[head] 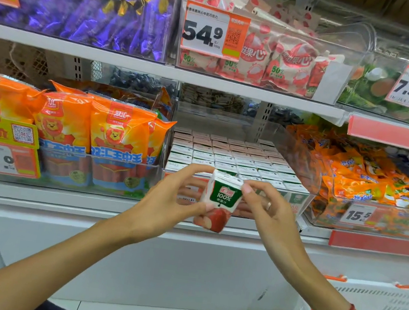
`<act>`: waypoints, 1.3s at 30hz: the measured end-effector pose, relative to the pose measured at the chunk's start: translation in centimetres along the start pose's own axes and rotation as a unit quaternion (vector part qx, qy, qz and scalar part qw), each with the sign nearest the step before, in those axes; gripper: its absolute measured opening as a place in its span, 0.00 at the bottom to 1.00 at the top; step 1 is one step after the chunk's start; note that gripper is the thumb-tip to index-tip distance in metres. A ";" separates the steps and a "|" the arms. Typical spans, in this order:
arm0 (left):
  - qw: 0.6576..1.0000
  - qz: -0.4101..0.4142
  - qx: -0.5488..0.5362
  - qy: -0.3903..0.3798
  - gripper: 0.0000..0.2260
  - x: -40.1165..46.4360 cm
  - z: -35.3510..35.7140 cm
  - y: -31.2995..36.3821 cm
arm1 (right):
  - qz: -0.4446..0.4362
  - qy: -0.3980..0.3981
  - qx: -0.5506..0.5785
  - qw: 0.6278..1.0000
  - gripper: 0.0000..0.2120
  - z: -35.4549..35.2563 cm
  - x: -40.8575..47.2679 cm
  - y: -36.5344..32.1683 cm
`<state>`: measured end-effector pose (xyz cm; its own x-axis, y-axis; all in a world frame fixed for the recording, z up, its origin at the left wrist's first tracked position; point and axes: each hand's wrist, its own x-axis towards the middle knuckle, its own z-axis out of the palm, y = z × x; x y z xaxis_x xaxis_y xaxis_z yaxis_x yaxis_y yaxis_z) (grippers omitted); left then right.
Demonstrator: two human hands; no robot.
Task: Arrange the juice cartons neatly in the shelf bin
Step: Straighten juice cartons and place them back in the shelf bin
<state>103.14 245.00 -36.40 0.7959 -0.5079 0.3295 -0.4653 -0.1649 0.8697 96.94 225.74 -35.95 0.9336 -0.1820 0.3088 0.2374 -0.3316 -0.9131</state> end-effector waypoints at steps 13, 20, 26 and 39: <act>0.954 -0.158 -0.255 0.017 0.16 0.7 -0.7 -0.2 | -0.063 -0.162 -0.091 0.980 0.29 -0.8 0.0 0.1; 0.934 -0.258 -0.246 -0.023 0.24 0.6 -1.0 -0.2 | -0.001 -0.029 0.004 1.000 0.19 0.6 0.3 -0.7; 0.918 -0.329 -0.219 -0.033 0.36 0.5 -1.0 -0.3 | 0.116 0.016 0.023 0.993 0.25 1.7 0.6 -1.4; 0.963 -0.187 -0.186 0.050 0.15 0.5 -0.5 0.4 | 0.079 -0.115 0.064 0.988 0.16 1.5 0.9 -1.1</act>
<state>103.59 245.09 -35.71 0.9228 -0.3849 -0.0150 0.0179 0.0039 0.9998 97.98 227.34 -35.10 0.9944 -0.0026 0.1056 0.1031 -0.1926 -0.9758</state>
